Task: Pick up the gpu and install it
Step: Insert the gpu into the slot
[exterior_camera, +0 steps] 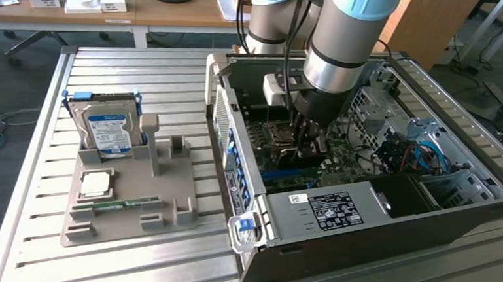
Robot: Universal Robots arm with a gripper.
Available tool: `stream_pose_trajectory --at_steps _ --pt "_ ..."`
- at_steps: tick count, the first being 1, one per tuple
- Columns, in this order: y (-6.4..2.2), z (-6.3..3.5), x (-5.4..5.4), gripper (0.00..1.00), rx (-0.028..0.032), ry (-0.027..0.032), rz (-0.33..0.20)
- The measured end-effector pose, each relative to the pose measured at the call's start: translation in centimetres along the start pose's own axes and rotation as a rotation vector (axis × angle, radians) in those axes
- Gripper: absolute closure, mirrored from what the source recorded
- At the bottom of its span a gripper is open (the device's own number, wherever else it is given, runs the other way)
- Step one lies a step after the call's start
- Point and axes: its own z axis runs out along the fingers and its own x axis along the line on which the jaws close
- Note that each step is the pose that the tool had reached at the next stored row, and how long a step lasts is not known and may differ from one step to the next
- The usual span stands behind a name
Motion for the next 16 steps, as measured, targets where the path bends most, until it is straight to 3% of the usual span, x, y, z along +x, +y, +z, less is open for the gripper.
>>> stream_pose_trajectory --at_steps 16 --pt "0.03 0.89 0.03 0.73 0.0000 0.0001 0.000"
